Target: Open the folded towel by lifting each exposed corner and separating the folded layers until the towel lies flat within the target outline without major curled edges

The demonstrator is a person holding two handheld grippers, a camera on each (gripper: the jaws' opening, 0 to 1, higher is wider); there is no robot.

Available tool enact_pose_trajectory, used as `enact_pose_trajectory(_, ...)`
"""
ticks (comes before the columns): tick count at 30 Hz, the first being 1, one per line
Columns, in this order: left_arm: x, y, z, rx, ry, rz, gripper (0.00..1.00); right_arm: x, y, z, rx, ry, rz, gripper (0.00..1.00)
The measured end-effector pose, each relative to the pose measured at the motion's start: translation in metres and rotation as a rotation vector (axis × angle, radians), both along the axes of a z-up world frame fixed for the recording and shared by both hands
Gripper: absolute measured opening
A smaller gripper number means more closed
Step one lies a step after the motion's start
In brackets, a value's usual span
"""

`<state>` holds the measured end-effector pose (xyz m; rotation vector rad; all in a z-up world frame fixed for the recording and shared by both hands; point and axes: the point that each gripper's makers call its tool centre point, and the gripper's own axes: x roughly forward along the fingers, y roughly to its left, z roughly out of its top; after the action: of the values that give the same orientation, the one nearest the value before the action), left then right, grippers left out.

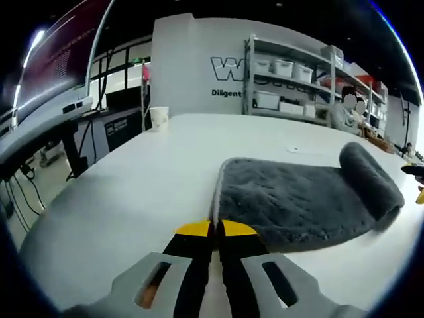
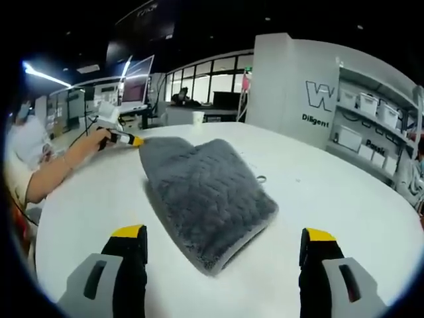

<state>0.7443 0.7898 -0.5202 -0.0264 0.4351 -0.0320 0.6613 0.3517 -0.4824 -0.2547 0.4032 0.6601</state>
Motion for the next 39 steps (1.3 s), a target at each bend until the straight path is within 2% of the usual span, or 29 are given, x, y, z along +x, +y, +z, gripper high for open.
enact_pose_trajectory(8, -0.003, 0.008, 0.0, 0.01, 0.005, 0.033, 0.03, -0.003, 0.004, -0.006, -0.028, 0.016, 0.02, 0.94)
enact_pose_trajectory(13, -0.005, 0.007, 0.004, 0.05, 0.01, 0.039, 0.05, -0.003, 0.003, -0.006, -0.018, 0.016, 0.014, 0.94)
enact_pose_trajectory(18, -0.005, 0.012, 0.019, 0.081, -0.037, 0.038, 0.11, -0.002, 0.002, -0.005, -0.007, 0.016, 0.005, 0.94)
enact_pose_trajectory(20, -0.009, 0.012, 0.026, 0.07, -0.058, 0.029, 0.15, -0.002, 0.001, -0.005, -0.01, 0.019, 0.005, 0.94)
enact_pose_trajectory(22, -0.005, 0.007, 0.031, 0.031, -0.087, 0.007, 0.22, -0.002, 0.002, -0.006, -0.012, 0.021, 0.006, 0.94)
enact_pose_trajectory(25, 0.0, -0.008, 0.036, -0.036, -0.113, -0.067, 0.32, -0.001, 0.002, -0.006, -0.009, 0.022, 0.004, 0.93)
enact_pose_trajectory(26, 0.004, -0.014, 0.041, -0.072, -0.14, -0.093, 0.35, -0.001, 0.0, -0.006, -0.004, 0.021, -0.002, 0.93)
enact_pose_trajectory(29, 0.004, -0.034, 0.046, -0.154, -0.173, -0.168, 0.5, 0.001, -0.002, -0.004, 0.011, 0.016, -0.014, 0.92)
enact_pose_trajectory(30, 0.004, -0.038, 0.047, -0.168, -0.176, -0.181, 0.58, 0.001, -0.002, -0.004, 0.013, 0.015, -0.015, 0.92)
enact_pose_trajectory(32, 0.005, -0.043, 0.048, -0.164, -0.174, -0.203, 0.66, 0.001, -0.002, -0.005, 0.015, 0.019, -0.012, 0.92)
enact_pose_trajectory(35, 0.003, -0.046, 0.043, -0.13, -0.152, -0.217, 0.73, 0.002, 0.0, -0.01, 0.006, 0.031, -0.008, 0.92)
enact_pose_trajectory(39, 0.0, -0.058, 0.043, -0.177, -0.147, -0.27, 0.88, 0.001, 0.002, -0.014, -0.002, 0.042, -0.005, 0.91)
